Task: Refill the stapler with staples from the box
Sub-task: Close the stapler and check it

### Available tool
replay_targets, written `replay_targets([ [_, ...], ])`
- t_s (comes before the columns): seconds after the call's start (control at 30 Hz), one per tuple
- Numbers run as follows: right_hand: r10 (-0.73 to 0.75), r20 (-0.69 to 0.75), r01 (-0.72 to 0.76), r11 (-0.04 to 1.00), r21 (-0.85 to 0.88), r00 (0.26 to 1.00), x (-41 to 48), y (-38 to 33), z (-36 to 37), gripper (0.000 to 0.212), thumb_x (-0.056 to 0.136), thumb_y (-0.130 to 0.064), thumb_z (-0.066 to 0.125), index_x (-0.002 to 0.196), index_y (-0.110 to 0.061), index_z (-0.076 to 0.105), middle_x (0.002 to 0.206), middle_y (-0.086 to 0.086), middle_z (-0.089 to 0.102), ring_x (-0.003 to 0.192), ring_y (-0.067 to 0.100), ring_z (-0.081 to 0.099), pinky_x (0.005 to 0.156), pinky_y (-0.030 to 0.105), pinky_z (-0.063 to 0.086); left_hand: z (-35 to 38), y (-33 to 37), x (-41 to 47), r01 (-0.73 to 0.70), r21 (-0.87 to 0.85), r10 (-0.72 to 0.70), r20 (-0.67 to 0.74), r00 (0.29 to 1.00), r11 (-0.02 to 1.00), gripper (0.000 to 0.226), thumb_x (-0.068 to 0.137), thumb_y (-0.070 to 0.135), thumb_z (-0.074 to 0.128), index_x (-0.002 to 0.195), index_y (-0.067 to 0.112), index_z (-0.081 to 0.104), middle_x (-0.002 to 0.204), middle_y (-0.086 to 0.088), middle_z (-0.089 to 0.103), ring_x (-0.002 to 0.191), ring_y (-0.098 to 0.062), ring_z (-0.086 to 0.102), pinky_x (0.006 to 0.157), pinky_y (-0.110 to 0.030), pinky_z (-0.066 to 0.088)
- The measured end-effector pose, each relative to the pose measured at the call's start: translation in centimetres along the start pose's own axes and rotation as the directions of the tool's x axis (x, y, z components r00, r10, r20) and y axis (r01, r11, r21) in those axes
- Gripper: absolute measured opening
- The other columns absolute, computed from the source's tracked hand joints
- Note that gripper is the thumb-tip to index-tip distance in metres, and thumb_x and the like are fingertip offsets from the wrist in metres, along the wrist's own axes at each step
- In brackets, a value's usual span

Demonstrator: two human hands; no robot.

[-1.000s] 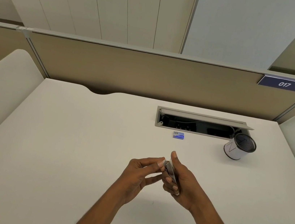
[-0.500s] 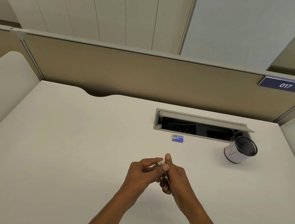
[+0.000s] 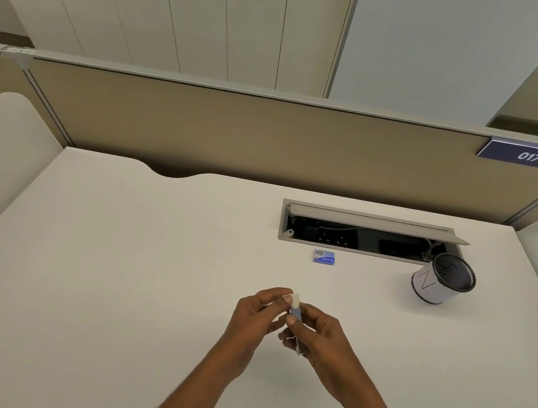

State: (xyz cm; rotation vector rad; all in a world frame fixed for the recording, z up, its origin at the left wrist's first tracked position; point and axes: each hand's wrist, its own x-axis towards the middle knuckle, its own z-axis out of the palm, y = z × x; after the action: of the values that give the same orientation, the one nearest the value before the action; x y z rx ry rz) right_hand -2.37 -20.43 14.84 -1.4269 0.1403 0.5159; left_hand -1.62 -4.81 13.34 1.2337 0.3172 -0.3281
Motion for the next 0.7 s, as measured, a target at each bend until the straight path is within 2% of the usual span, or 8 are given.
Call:
replay_targets([
  [0.17,-0.050,-0.315,0.049,0.999,-0.014,0.948,2.8,-0.3,0.2,0.022,0.087,-0.016,0.079,0.108,-0.021,0.077,0.099,0.000,0.079,0.082,0.017,0.077,0.074,0.024,0.060,0.0,-0.2,1.1,0.065,-0.070,-0.068,-0.049,0.996,0.995,0.032,0.095,0.043,0.070,0.125,0.031,0.072,0.121,0.007,0.077,0.113,-0.018,0.072,0.090,-0.035,0.062],
  [0.27,-0.117,-0.475,0.033,0.983,-0.181,0.872,5.0,-0.6,0.2,0.022,0.082,-0.026,0.082,0.103,-0.028,0.075,0.088,-0.007,0.078,0.079,0.015,0.076,0.072,0.026,0.060,0.3,-0.5,1.7,0.083,-0.028,-0.084,-0.051,0.995,0.996,0.030,0.093,0.047,0.071,0.120,0.034,0.074,0.119,0.008,0.078,0.110,-0.017,0.073,0.085,-0.032,0.063],
  [0.37,-0.227,-0.553,0.020,0.935,-0.354,0.802,7.4,-0.7,0.3,0.021,0.080,-0.030,0.084,0.098,-0.026,0.073,0.080,-0.011,0.074,0.073,0.009,0.071,0.063,0.017,0.052,0.5,-1.3,2.4,0.098,0.043,-0.095,-0.060,0.994,0.994,0.026,0.097,0.040,0.070,0.123,0.035,0.071,0.121,0.007,0.076,0.109,-0.015,0.072,0.080,-0.028,0.063],
  [0.43,-0.271,-0.569,0.013,0.910,-0.415,0.777,9.2,-0.5,0.3,0.020,0.080,-0.029,0.084,0.093,-0.017,0.074,0.079,-0.002,0.075,0.072,0.017,0.072,0.064,0.022,0.054,0.5,-1.9,2.8,0.090,0.122,-0.083,-0.058,0.995,0.988,0.026,0.098,0.039,0.069,0.123,0.039,0.066,0.128,0.006,0.071,0.112,-0.013,0.070,0.081,-0.025,0.062],
  [0.5,-0.299,-0.568,-0.006,0.882,-0.471,0.767,10.7,-0.1,0.2,0.020,0.079,-0.028,0.084,0.085,-0.013,0.073,0.074,0.001,0.072,0.067,0.021,0.069,0.062,0.027,0.054,0.4,-2.6,3.0,0.068,0.245,-0.055,-0.060,0.997,0.967,0.031,0.098,0.041,0.067,0.129,0.040,0.062,0.138,0.005,0.066,0.119,-0.011,0.065,0.092,-0.027,0.059],
  [0.57,-0.317,-0.570,-0.038,0.851,-0.524,0.758,12.1,0.4,0.1,0.021,0.078,-0.026,0.085,0.077,-0.012,0.069,0.065,-0.003,0.065,0.059,0.014,0.061,0.057,0.023,0.046,0.2,-3.6,3.4,0.052,0.476,-0.004,-0.100,0.995,0.878,0.042,0.099,0.044,0.065,0.140,0.034,0.059,0.150,0.006,0.058,0.132,-0.012,0.056,0.107,-0.030,0.049],
  [0.63,-0.316,-0.570,-0.089,0.816,-0.571,0.758,13.2,1.0,0.0,0.023,0.079,-0.024,0.084,0.074,-0.010,0.067,0.064,-0.002,0.063,0.058,0.013,0.059,0.060,0.027,0.047,-0.1,-4.7,3.6,0.043,0.669,0.036,-0.104,0.994,0.742,0.054,0.100,0.045,0.063,0.150,0.030,0.049,0.161,0.006,0.044,0.149,-0.017,0.039,0.119,-0.036,0.035],
  [0.7,-0.305,-0.562,-0.152,0.767,-0.624,0.769,14.3,1.6,-0.1,0.024,0.081,-0.026,0.082,0.078,-0.007,0.067,0.075,0.005,0.068,0.069,0.022,0.066,0.067,0.031,0.050,-0.4,-5.5,3.8,0.032,0.744,0.022,-0.062,0.998,0.668,0.063,0.101,0.046,0.060,0.157,0.029,0.037,0.170,0.006,0.027,0.159,-0.019,0.016,0.125,-0.040,0.022],
])
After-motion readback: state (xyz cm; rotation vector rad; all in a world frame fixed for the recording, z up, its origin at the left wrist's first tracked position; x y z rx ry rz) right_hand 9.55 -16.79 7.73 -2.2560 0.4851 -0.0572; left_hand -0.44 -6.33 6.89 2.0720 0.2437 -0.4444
